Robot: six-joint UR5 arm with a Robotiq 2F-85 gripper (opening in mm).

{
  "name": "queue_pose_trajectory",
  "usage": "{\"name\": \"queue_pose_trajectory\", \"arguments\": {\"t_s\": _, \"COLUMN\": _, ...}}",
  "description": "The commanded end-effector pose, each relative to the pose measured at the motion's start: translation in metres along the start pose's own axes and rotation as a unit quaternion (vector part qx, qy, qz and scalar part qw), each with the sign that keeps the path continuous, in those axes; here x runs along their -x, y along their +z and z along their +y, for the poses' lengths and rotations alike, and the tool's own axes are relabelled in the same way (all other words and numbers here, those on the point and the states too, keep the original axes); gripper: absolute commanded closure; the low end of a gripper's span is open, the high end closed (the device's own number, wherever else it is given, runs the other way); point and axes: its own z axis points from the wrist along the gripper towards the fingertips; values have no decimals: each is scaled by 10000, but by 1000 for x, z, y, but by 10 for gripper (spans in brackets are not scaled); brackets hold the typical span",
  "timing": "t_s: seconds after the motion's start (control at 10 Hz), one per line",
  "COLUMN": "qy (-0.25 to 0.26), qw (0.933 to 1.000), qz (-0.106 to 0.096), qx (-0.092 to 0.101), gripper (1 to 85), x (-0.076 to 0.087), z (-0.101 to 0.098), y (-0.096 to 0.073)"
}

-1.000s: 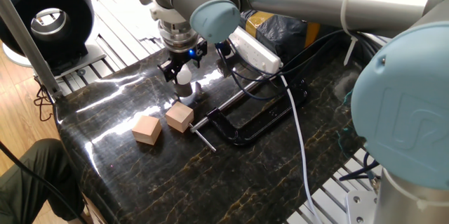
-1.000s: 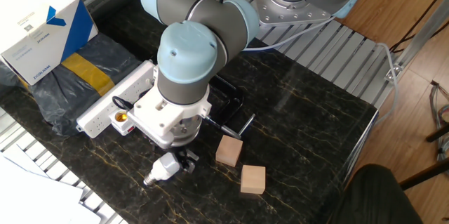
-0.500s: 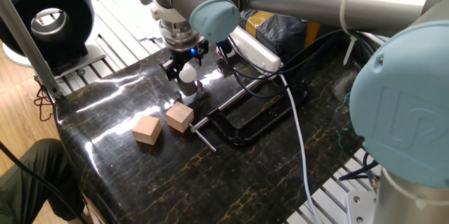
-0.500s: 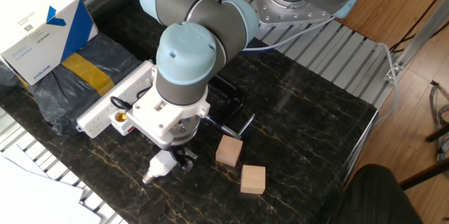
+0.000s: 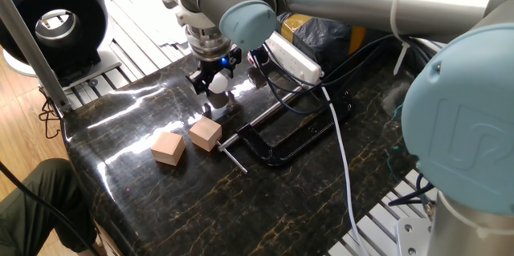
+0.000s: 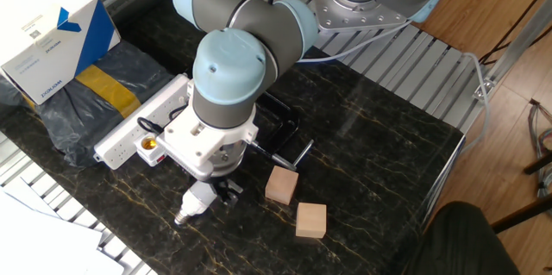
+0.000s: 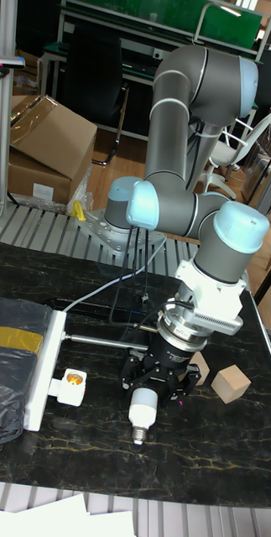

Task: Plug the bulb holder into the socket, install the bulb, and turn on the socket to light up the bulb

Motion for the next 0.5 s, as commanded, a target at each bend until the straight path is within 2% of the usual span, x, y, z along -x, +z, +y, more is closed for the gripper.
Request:
{"name": "queue_pose_trajectory", "arguments": {"t_s": 0.0, "qy": 81, "qw": 10000, "qz": 8, "qx": 54, "gripper": 173, "x": -3, "z": 1, "y": 0}}
{"name": "queue_pose_trajectory", "arguments": {"t_s": 0.4, "qy": 108, "qw": 9999, "qz": 39, "qx": -22, "gripper": 213, "x": -5, "z": -3, "y": 2}}
